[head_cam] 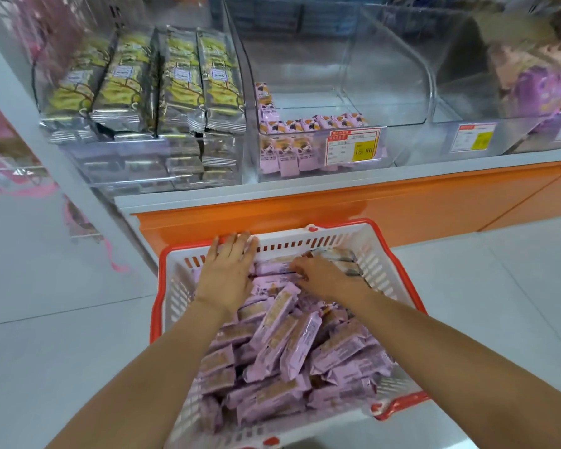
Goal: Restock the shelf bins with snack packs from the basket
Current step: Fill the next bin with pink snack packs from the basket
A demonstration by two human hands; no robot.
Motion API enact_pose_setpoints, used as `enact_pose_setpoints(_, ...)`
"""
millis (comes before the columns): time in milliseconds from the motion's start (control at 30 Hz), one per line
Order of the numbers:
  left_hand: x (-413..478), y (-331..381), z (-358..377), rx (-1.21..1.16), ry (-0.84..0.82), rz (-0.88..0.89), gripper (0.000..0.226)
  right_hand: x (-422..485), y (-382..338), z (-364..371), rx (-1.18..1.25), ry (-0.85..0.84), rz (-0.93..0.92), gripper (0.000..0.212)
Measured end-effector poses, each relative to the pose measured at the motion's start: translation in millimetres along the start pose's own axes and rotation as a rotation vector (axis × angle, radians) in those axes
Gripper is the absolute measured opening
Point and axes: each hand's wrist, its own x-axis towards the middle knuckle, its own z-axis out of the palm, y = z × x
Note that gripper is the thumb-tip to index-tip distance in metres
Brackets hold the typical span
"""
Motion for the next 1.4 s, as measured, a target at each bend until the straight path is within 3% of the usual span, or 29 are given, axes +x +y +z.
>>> enact_pose_setpoints(100, -1, 0, 3, -0.026, 0.016, -0.005, 0.072, 9, 2, 7, -0.076, 0.018, -0.027, 0.023)
enact_pose_setpoints(300, -2, -1, 1, -0.014, -0.009, -0.006, 0.073, 8, 5, 5, 0.004, 0.062, -0.047, 0.012)
enact_pose_setpoints(467, -4, -1, -3, -0.024, -0.030, -0.007, 0.072, 9, 6, 5, 0.012, -0.066, -0.059, 0.029)
enact_pose_setpoints(600, -3, -2, -7, -0.014, -0.064, 0.004, 0.073, 7, 4, 0, 0.071, -0.116, -0.069, 0.024)
enact_pose_setpoints(867, 0, 1, -19, -0.171, 0.009, 0.019, 0.056, -15, 6, -48, 0.417, 0.104, -0.043, 0.030)
enact_pose_setpoints(1033, 2, 23, -46, -0.640, 0.061, 0.096, 0.045, -34, -5, -76, 0.571, 0.254, -0.125, 0.029)
enact_pose_setpoints(1233, 0, 39, -84, -1.298, 0.045, -0.079, 0.027, -63, -21, -105, 0.870, 0.366, -0.189, 0.043)
enact_pose_setpoints(1400, -3, 41, -109, -1.444, 0.073, -0.112, 0.024, -87, -27, -111, 0.724, 0.269, -0.290, 0.044)
